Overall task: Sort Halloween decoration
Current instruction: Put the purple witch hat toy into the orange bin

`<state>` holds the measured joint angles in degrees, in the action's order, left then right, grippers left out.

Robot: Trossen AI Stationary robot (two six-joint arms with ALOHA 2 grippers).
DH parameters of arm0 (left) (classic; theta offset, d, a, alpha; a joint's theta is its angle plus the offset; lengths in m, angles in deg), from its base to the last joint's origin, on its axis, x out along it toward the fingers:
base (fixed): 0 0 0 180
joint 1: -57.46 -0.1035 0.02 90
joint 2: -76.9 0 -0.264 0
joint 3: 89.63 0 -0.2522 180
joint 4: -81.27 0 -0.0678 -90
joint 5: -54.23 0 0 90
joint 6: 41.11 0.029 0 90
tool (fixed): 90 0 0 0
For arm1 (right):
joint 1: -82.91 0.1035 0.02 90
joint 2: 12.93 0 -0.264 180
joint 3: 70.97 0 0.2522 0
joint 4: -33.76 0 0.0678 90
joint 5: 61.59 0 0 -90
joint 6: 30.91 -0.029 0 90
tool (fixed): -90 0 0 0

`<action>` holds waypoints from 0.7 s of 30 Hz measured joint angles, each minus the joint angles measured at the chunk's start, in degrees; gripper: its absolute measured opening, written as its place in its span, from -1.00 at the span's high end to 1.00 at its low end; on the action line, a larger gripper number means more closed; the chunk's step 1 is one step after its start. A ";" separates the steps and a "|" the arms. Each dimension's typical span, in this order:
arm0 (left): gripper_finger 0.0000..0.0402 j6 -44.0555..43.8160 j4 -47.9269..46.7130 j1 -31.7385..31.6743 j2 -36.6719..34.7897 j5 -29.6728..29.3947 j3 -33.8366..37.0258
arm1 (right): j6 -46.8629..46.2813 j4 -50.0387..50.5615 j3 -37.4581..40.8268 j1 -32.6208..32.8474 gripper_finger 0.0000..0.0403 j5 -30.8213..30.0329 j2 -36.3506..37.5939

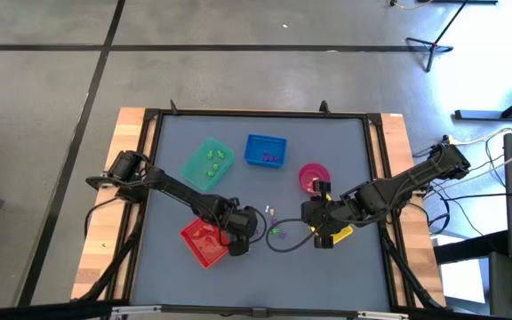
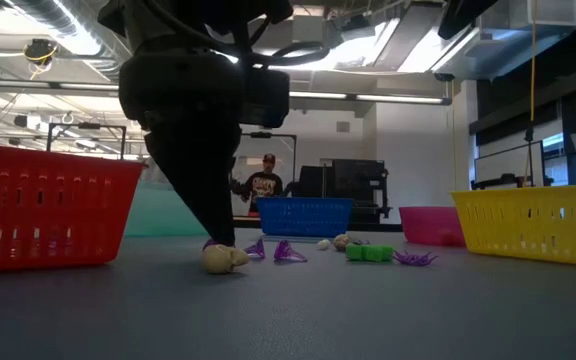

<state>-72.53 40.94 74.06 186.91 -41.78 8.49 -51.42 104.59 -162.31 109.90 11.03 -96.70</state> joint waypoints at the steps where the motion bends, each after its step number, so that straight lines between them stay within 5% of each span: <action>1: 0.18 0.01 -0.10 -0.11 0.00 0.43 0.00 | 0.01 -0.01 0.00 0.00 0.35 0.00 0.00; 8: 0.20 -1.07 -1.92 -0.13 0.00 1.04 0.00 | 0.00 0.00 0.00 0.00 0.35 0.00 0.00; 21: 0.53 -1.05 -1.90 -0.13 0.00 0.82 0.00 | -0.01 -0.01 0.00 0.00 0.35 0.00 0.00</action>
<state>-73.58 39.04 73.93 186.91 -40.96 8.49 -51.43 104.58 -162.31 109.90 11.03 -96.70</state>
